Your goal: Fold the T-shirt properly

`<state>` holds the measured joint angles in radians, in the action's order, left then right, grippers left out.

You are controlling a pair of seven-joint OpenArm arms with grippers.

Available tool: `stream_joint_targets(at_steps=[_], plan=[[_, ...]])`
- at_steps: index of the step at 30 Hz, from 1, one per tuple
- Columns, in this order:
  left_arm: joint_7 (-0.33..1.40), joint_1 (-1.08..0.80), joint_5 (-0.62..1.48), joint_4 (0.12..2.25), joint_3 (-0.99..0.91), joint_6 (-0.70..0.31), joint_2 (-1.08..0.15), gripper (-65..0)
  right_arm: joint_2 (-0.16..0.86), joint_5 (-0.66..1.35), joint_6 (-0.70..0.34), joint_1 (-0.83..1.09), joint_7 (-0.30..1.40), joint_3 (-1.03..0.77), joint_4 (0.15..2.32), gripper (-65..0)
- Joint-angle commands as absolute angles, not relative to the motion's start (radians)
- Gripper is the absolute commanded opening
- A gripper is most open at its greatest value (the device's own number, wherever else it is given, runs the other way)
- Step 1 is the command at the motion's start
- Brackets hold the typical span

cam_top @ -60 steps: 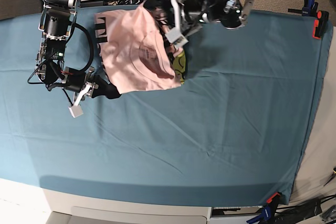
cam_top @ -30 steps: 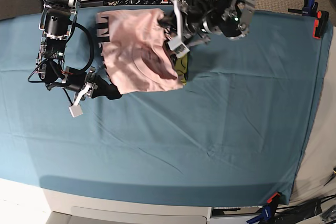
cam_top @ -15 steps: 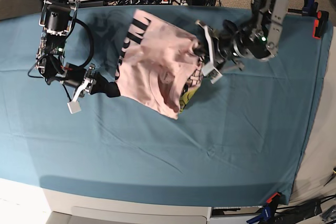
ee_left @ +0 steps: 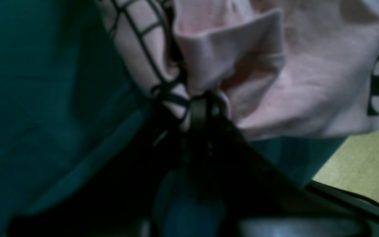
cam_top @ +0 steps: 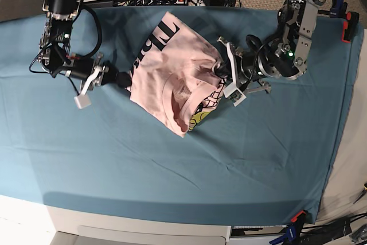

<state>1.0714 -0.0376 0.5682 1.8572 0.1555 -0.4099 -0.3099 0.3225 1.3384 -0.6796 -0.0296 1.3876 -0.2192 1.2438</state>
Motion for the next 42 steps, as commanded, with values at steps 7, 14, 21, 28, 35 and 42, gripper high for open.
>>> stream_joint_targets(at_steps=[7, 14, 21, 28, 35, 42], plan=[[1.039, 0.029, 0.583, 1.784, 0.15, -0.407, -0.313, -65.0, 0.33, 1.361, -0.692, 0.02, 1.396, -0.217, 1.399, -65.0], [1.039, 0.107, 0.586, 1.706, 0.15, -0.408, -0.313, -65.0, 0.33, 1.345, -0.698, 0.022, 1.396, -0.217, 1.525, -65.0], [1.039, 0.156, 0.586, 1.659, 0.15, -0.411, -0.313, -65.0, 0.326, 0.948, -0.656, 0.003, 1.396, -0.218, 1.56, -65.0], [1.038, 0.166, 0.587, 1.655, 0.15, -0.412, -0.313, -65.0, 0.297, 0.812, -0.619, -0.056, 1.374, -0.217, 1.56, -65.0], [1.039, 0.166, 0.586, 1.655, 0.15, -0.412, -0.313, -65.0, 0.245, 0.687, -0.596, -0.14, 1.269, -0.217, 1.553, -65.0], [1.039, 0.166, 0.587, 1.655, 0.15, -0.411, -0.313, -65.0, 0.206, 0.584, -0.579, -0.159, 1.117, -0.216, 1.526, -65.0]])
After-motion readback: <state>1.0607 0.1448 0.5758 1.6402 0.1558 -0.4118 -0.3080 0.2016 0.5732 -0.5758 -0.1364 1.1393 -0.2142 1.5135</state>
